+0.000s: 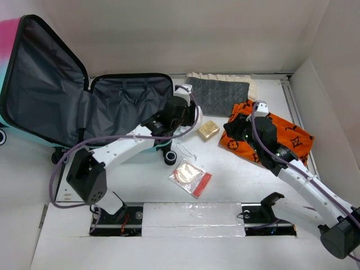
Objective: Pack the luggage
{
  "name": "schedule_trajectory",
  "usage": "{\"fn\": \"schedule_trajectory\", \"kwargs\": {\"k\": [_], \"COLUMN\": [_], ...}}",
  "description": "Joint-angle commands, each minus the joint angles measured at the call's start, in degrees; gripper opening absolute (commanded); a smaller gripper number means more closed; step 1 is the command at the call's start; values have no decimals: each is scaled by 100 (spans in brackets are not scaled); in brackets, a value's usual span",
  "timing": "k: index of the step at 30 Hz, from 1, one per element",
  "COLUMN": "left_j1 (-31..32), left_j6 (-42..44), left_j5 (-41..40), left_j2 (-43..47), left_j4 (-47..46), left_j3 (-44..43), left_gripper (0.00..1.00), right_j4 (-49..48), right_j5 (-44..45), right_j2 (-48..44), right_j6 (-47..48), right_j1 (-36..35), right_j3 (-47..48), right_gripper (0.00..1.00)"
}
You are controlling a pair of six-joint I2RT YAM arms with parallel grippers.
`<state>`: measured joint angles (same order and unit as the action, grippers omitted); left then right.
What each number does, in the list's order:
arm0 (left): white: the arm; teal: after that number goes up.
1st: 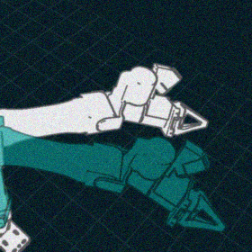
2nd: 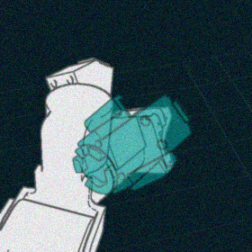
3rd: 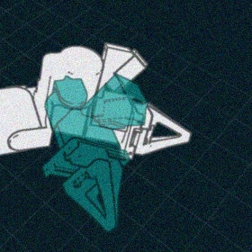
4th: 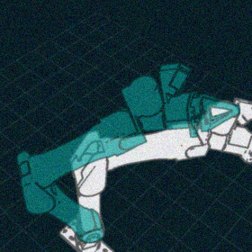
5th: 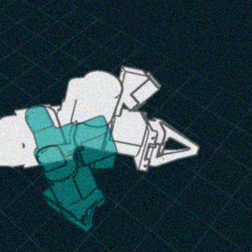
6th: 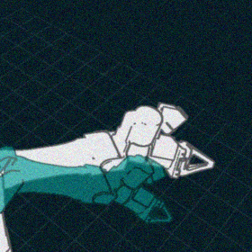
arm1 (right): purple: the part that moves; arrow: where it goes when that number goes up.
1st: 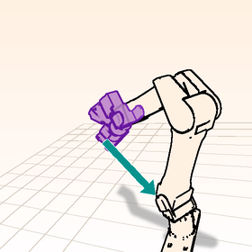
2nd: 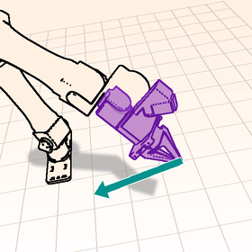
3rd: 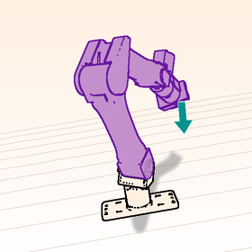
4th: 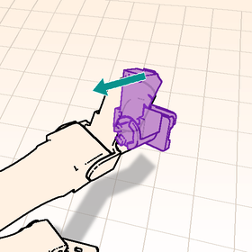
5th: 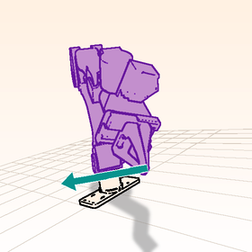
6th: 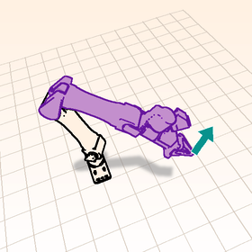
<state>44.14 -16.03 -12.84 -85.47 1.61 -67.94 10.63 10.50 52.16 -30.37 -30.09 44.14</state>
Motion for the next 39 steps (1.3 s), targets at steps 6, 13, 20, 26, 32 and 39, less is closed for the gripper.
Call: {"fn": "schedule_trajectory", "kwargs": {"k": [6, 13, 20, 26, 32, 39], "left_j1": [42, -221, -274, -389, -389, -441], "left_j6": [504, 443, 549, 549, 549, 496], "left_j5": [-983, -983, -1203, -834, -361, -87], "left_j2": [-1224, -1753, -2412, -2536, -2221, -1385], "left_j4": [165, 33, 173, 121, -125, -73], "left_j3": [-1106, -1450, -1977, -2030, -2030, -2768], "left_gripper": [41, 38, 32, 0, 0, 0], "right_j4": [-799, -922, -984, -1037, -1037, -1037], "right_j5": [-347, -602, -769, -699, -593, -593], "right_j2": [66, 66, 66, 66, -154, -268], "right_j6": [110, 110, 110, 58, 58, 5], "right_j1": [-94, -147, -252, -305, -305, -305], "right_j3": [-72, -248, -301, -301, -301, -301], "right_gripper": [47, 47, 47, 46, 46, 46]}}
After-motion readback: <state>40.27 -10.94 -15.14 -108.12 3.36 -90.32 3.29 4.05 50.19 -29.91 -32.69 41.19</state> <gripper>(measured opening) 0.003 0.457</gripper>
